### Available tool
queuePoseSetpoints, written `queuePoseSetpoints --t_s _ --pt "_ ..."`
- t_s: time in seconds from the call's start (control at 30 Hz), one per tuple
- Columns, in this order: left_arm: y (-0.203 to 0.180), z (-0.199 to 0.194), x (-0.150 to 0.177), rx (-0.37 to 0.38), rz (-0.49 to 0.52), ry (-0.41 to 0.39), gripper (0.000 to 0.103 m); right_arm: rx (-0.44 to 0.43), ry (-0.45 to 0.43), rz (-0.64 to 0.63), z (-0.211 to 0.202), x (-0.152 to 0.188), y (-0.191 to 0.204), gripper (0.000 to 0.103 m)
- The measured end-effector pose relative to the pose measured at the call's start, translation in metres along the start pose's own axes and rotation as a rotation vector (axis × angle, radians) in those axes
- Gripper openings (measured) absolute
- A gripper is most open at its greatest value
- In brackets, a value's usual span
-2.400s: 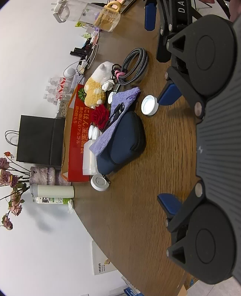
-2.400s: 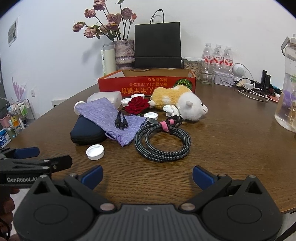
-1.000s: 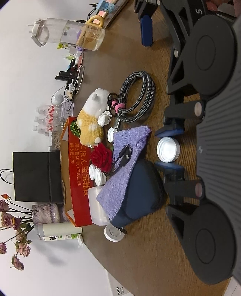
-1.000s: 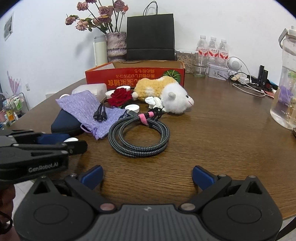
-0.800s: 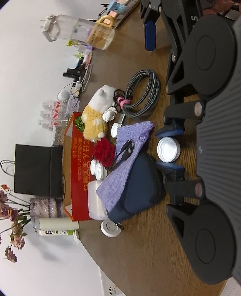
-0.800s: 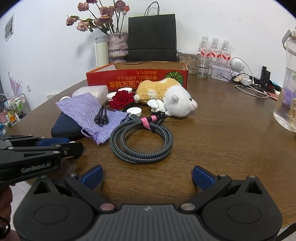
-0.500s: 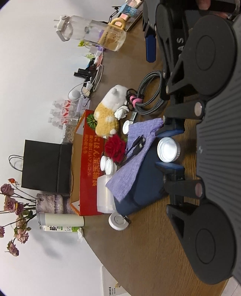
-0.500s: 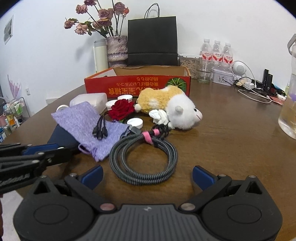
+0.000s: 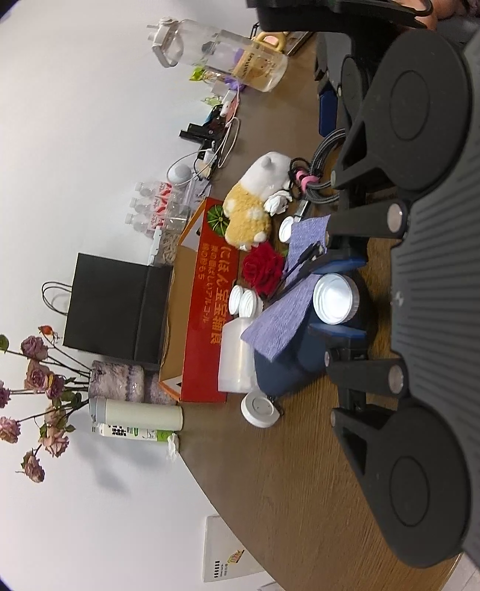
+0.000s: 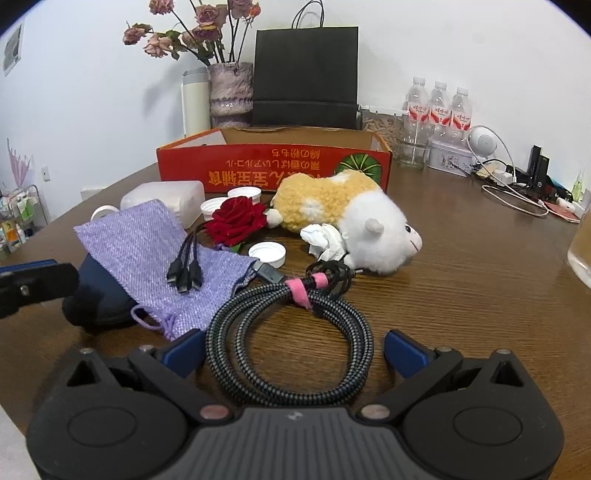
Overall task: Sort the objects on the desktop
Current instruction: 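Grasp the coiled braided cable with the right tool while the left tool lifts the cap, then carry the cap and the cable over the cardboard box with both tools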
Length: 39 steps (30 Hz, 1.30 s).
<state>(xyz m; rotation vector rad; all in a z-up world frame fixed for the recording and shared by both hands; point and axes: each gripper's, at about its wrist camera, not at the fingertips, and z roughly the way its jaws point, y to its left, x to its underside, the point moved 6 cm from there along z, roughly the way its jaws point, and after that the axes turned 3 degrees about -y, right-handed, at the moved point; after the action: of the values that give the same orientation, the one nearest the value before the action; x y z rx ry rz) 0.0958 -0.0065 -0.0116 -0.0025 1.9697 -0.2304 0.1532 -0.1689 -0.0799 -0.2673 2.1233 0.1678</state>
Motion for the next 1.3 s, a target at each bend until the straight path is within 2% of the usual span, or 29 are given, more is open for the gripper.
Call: queuePoseSetpoints --t_s 0.07,0.43,0.8,0.93,1.07,1.3 --pt "0.003 0.000 -0.001 -0.002 -0.008 -0.005 0.029 -0.014 -0.018 -0.008 -0.001 0.000 0.000 0.092" --pt "0.020 -0.003 -0.021 -0.003 -0.035 -0.041 0.029 -0.060 -0.063 -0.011 -0.012 -0.001 -0.005 0.088" --pt "0.024 0.012 -0.041 0.016 -0.044 -0.033 0.029 -0.120 -0.123 -0.026 -0.030 -0.032 -0.003 0.087" --pt "0.023 0.019 -0.064 0.038 -0.033 -0.056 0.029 -0.132 -0.181 -0.043 -0.035 -0.059 -0.004 0.087" --pt "0.018 0.034 -0.097 0.052 -0.006 -0.106 0.029 -0.129 -0.256 -0.068 -0.028 -0.103 -0.008 0.087" --pt "0.017 0.093 -0.164 0.093 -0.005 -0.126 0.029 -0.135 -0.306 -0.066 0.032 -0.186 -0.011 0.087"
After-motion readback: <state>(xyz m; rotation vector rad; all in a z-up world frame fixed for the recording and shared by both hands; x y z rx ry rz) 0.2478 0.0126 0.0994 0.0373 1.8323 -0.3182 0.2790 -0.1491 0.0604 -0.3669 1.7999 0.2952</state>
